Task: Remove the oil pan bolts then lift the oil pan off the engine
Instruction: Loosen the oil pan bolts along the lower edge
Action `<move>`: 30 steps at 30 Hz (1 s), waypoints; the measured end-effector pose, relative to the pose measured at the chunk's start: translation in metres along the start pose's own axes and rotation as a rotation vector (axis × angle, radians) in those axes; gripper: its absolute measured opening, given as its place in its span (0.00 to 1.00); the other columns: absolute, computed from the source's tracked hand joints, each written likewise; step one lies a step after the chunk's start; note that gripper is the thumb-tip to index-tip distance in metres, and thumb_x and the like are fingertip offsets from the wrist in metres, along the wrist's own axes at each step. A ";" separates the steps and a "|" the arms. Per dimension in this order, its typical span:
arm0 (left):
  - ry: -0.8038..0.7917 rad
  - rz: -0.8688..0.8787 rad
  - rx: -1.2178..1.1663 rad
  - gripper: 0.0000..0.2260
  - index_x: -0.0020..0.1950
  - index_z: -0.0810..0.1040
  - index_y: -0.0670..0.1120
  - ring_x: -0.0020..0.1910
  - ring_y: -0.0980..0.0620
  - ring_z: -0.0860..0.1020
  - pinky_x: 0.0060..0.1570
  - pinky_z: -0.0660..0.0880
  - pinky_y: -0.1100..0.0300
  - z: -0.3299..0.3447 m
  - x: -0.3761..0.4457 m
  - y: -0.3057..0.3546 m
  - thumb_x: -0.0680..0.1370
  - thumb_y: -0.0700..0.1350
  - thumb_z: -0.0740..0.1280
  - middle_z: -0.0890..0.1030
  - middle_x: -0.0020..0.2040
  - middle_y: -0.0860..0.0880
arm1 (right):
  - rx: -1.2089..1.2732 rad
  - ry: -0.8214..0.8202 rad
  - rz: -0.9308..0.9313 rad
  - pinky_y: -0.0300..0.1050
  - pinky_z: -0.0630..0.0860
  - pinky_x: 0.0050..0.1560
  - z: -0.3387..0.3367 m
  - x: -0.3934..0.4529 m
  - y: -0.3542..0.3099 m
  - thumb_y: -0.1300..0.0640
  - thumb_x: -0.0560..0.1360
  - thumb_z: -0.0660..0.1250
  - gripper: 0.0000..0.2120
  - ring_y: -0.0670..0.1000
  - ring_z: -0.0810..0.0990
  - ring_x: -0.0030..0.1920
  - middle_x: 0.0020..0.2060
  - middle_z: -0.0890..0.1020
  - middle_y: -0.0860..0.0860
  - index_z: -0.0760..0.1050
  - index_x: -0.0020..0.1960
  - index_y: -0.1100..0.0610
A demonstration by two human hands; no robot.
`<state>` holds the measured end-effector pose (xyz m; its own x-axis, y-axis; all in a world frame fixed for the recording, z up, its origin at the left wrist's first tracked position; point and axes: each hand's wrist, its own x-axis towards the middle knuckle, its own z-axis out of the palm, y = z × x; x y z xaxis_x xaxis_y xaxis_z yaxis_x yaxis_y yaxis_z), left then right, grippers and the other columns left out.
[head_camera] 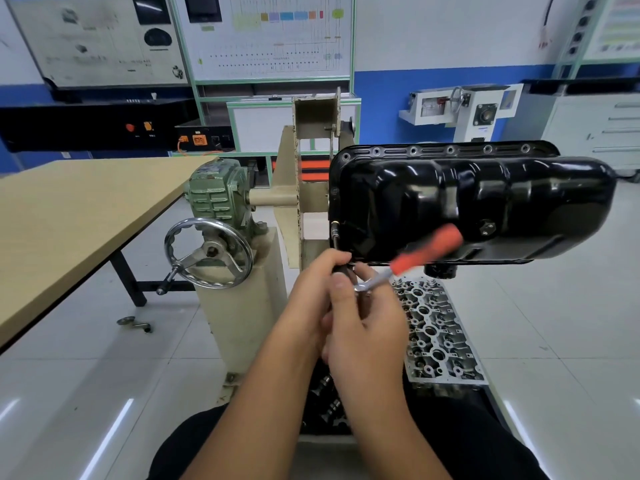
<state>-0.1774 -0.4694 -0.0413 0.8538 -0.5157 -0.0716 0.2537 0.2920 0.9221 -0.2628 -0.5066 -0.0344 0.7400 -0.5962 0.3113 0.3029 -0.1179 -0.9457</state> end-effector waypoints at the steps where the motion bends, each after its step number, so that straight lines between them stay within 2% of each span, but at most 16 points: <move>1: -0.013 -0.010 -0.026 0.14 0.31 0.74 0.50 0.25 0.55 0.71 0.26 0.69 0.63 -0.001 0.000 0.000 0.76 0.48 0.66 0.72 0.27 0.52 | -0.163 -0.016 -0.118 0.41 0.77 0.43 -0.006 0.002 0.002 0.42 0.76 0.67 0.11 0.43 0.82 0.37 0.34 0.82 0.42 0.78 0.57 0.42; 3: -0.010 -0.022 -0.001 0.13 0.30 0.73 0.50 0.26 0.54 0.68 0.29 0.65 0.60 -0.002 0.000 0.002 0.70 0.52 0.71 0.69 0.28 0.52 | -0.359 0.010 -0.263 0.36 0.77 0.41 -0.016 0.007 0.011 0.42 0.74 0.70 0.14 0.43 0.82 0.37 0.35 0.82 0.39 0.78 0.59 0.40; 5: 0.027 -0.056 0.038 0.13 0.30 0.74 0.50 0.25 0.53 0.66 0.31 0.60 0.59 -0.002 0.003 0.005 0.64 0.55 0.74 0.69 0.27 0.52 | -0.227 0.069 -0.181 0.40 0.79 0.38 -0.015 0.005 0.010 0.42 0.72 0.72 0.15 0.45 0.82 0.33 0.33 0.83 0.42 0.76 0.59 0.38; 7: 0.053 -0.098 0.057 0.12 0.33 0.79 0.48 0.21 0.52 0.66 0.28 0.62 0.62 0.000 0.005 0.007 0.66 0.56 0.73 0.70 0.23 0.51 | 0.097 0.097 0.085 0.49 0.77 0.31 -0.004 -0.001 0.003 0.42 0.74 0.71 0.12 0.50 0.78 0.27 0.30 0.81 0.50 0.77 0.55 0.42; 10: 0.123 -0.153 0.085 0.18 0.27 0.79 0.47 0.18 0.53 0.67 0.21 0.64 0.66 -0.001 0.005 0.006 0.73 0.56 0.69 0.70 0.20 0.50 | 0.579 0.121 0.386 0.45 0.69 0.24 0.004 -0.006 -0.002 0.47 0.81 0.68 0.11 0.52 0.71 0.21 0.29 0.79 0.58 0.78 0.53 0.55; 11: 0.119 -0.162 0.048 0.18 0.26 0.77 0.48 0.18 0.53 0.67 0.21 0.64 0.65 -0.001 0.006 0.004 0.72 0.56 0.69 0.69 0.21 0.51 | 0.495 0.097 0.353 0.46 0.71 0.25 0.002 -0.005 -0.001 0.46 0.80 0.69 0.09 0.51 0.73 0.23 0.30 0.80 0.56 0.78 0.54 0.51; 13: 0.107 -0.140 -0.064 0.13 0.28 0.76 0.49 0.21 0.53 0.69 0.24 0.66 0.64 -0.001 0.007 0.002 0.69 0.54 0.70 0.69 0.25 0.52 | 0.062 0.016 0.066 0.46 0.78 0.34 -0.007 0.001 0.002 0.42 0.74 0.71 0.10 0.46 0.80 0.30 0.33 0.83 0.47 0.78 0.55 0.38; 15: 0.092 -0.065 -0.067 0.10 0.28 0.77 0.51 0.23 0.54 0.71 0.27 0.67 0.62 -0.004 0.008 0.001 0.65 0.53 0.72 0.70 0.26 0.52 | -0.285 -0.020 -0.208 0.37 0.78 0.39 -0.017 0.008 0.004 0.42 0.71 0.71 0.13 0.43 0.82 0.34 0.34 0.82 0.38 0.77 0.56 0.34; 18: 0.089 -0.047 -0.002 0.11 0.30 0.75 0.50 0.26 0.52 0.71 0.34 0.66 0.59 -0.006 0.009 0.003 0.60 0.53 0.75 0.72 0.28 0.51 | -0.306 0.008 -0.253 0.42 0.80 0.39 -0.022 0.011 0.005 0.44 0.71 0.73 0.16 0.44 0.82 0.35 0.33 0.81 0.38 0.78 0.58 0.36; 20: 0.143 -0.096 -0.012 0.16 0.38 0.76 0.46 0.25 0.51 0.71 0.34 0.67 0.60 -0.005 0.011 0.003 0.59 0.53 0.75 0.73 0.27 0.50 | -0.132 0.048 -0.101 0.50 0.80 0.34 -0.016 0.005 0.003 0.47 0.74 0.75 0.09 0.47 0.79 0.30 0.31 0.81 0.45 0.81 0.53 0.42; 22: 0.180 -0.140 0.006 0.19 0.46 0.76 0.43 0.19 0.52 0.67 0.26 0.66 0.66 -0.004 0.010 0.004 0.66 0.54 0.74 0.70 0.23 0.50 | 0.368 0.094 0.278 0.48 0.73 0.25 -0.005 -0.001 -0.001 0.51 0.78 0.73 0.05 0.52 0.73 0.24 0.28 0.79 0.53 0.81 0.47 0.52; 24: 0.179 -0.170 0.011 0.16 0.42 0.74 0.41 0.16 0.52 0.65 0.19 0.62 0.68 -0.002 0.008 0.003 0.73 0.54 0.69 0.69 0.21 0.49 | 0.612 0.120 0.497 0.43 0.68 0.24 -0.002 -0.003 -0.004 0.53 0.80 0.70 0.10 0.51 0.70 0.22 0.28 0.77 0.56 0.78 0.47 0.59; 25: 0.169 -0.189 -0.009 0.16 0.38 0.75 0.42 0.18 0.52 0.66 0.19 0.62 0.67 0.000 0.006 0.003 0.75 0.54 0.67 0.70 0.23 0.48 | 0.522 0.098 0.453 0.44 0.69 0.25 -0.003 -0.002 -0.001 0.52 0.79 0.71 0.08 0.51 0.72 0.23 0.28 0.78 0.54 0.79 0.49 0.57; 27: 0.144 -0.166 -0.087 0.15 0.31 0.76 0.45 0.22 0.52 0.67 0.23 0.64 0.64 0.001 0.007 0.002 0.76 0.51 0.64 0.71 0.25 0.50 | 0.037 -0.013 0.121 0.43 0.76 0.31 -0.012 0.003 0.002 0.49 0.75 0.75 0.07 0.47 0.79 0.29 0.30 0.82 0.46 0.80 0.52 0.45; 29: 0.132 -0.110 -0.110 0.16 0.28 0.72 0.49 0.24 0.53 0.67 0.26 0.65 0.62 -0.002 0.010 -0.002 0.75 0.49 0.66 0.67 0.27 0.51 | -0.399 -0.074 -0.180 0.36 0.76 0.36 -0.022 0.010 0.003 0.46 0.71 0.77 0.12 0.43 0.81 0.34 0.34 0.81 0.37 0.80 0.52 0.39; 30: 0.131 -0.112 -0.073 0.16 0.30 0.71 0.48 0.26 0.52 0.67 0.28 0.65 0.60 -0.003 0.011 -0.002 0.74 0.51 0.70 0.66 0.29 0.50 | -0.454 -0.054 -0.228 0.38 0.78 0.38 -0.025 0.012 0.002 0.46 0.69 0.78 0.12 0.42 0.80 0.35 0.35 0.81 0.35 0.82 0.52 0.40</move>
<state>-0.1676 -0.4735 -0.0453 0.8691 -0.4401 -0.2257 0.3788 0.2991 0.8758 -0.2678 -0.5340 -0.0351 0.7190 -0.4751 0.5073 0.1772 -0.5805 -0.7947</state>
